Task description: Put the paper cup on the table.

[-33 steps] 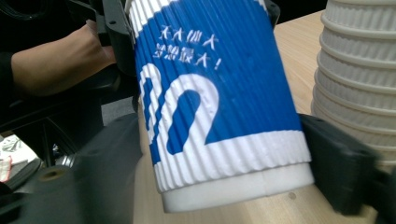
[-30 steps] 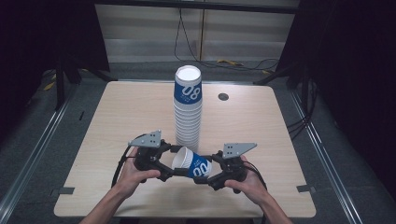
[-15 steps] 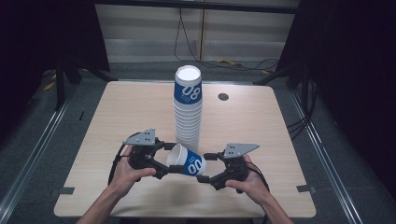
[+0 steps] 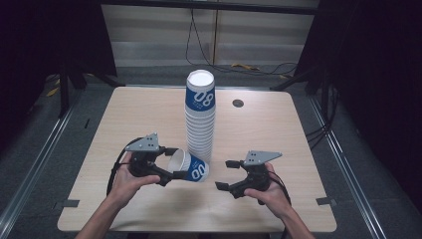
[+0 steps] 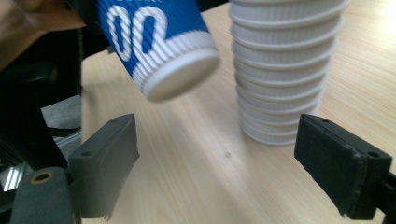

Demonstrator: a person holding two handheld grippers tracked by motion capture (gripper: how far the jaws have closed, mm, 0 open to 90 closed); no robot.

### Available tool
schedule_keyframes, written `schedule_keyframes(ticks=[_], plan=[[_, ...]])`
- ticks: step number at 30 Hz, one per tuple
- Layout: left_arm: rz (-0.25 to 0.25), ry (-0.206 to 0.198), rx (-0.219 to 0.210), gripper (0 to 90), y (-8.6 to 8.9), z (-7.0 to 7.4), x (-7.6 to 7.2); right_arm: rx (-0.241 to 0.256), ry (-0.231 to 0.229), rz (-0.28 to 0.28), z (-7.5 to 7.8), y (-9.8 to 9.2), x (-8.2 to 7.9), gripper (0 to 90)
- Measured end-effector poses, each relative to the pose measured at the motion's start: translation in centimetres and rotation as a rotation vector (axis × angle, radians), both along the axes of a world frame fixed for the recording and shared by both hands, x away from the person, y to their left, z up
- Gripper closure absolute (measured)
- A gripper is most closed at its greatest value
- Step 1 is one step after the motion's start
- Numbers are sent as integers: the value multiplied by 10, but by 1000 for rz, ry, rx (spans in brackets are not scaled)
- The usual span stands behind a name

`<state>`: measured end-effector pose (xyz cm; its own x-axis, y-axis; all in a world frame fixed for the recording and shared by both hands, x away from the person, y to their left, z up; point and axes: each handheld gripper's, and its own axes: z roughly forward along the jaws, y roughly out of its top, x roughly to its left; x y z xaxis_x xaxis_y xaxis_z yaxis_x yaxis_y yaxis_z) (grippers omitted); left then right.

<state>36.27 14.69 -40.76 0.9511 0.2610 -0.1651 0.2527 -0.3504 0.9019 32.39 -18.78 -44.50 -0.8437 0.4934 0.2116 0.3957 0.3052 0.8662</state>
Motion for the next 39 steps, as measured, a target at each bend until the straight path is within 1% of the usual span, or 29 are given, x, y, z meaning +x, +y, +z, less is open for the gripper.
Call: schedule_keyframes(ticks=[2, 4, 6, 8, 10, 13, 15, 16, 19, 20, 21, 23, 25, 26, 28, 31, 32, 33, 36, 37, 39], plan=[[17, 2, 18, 183, 5, 1, 0, -17, 7, -14, -1, -3, 2, 138], [31, 14, 25, 183, 9, 0, 0, -16, 13, -22, -1, -4, 2, 139], [32, 15, 41, 183, 12, -1, 0, -15, 10, -32, 0, -5, 2, 139], [34, 31, 46, 183, 16, -2, 0, -20, 6, -41, 0, -6, 2, 139], [46, 35, 61, 183, 21, -3, 2, -23, 4, -47, 0, -6, 2, 139], [65, 41, 70, 183, 28, -3, 4, -29, -1, -63, -1, -8, 3, 139], [79, 44, 78, 183, 33, -2, 6, -27, 4, -71, -2, -9, 4, 138], [84, 55, 74, 183, 34, -2, 7, -28, 4, -74, -2, -10, 4, 139], [111, 63, 102, 182, 37, -3, 11, -9, 5, -84, 0, -9, 6, 139], [125, 69, 101, 182, 38, -3, 12, -12, -3, -85, 2, -8, 6, 139], [127, 72, 106, 182, 39, -3, 13, -11, -6, -82, 3, -6, 6, 139], [126, 66, 112, 182, 41, -2, 13, -15, -8, -85, 4, -5, 6, 139], [150, 53, 126, 182, 44, 0, 15, -24, -3, -89, 3, -6, 6, 138], [157, 50, 136, 182, 45, 2, 15, -30, 0, -99, 3, -7, 7, 137], [181, 48, 141, 181, 49, 3, 17, -42, -4, -107, 2, -8, 6, 138], [217, 46, 180, 181, 55, 5, 21, -47, -4, -117, 3, -9, 5, 138], [231, 41, 187, 181, 57, 5, 22, -54, -8, -121, 4, -10, 5, 138], [241, 49, 199, 181, 58, 5, 24, -58, -9, -124, 5, -10, 4, 138], [267, 52, 228, 181, 62, 3, 29, -78, -4, -130, 5, -14, 3, 138], [275, 61, 231, 181, 63, 1, 31, -82, -4, -137, 4, -16, 2, 138], [288, 63, 258, 179, 64, 0, 35, -74, -5, -164, 2, -20, -1, 138]])
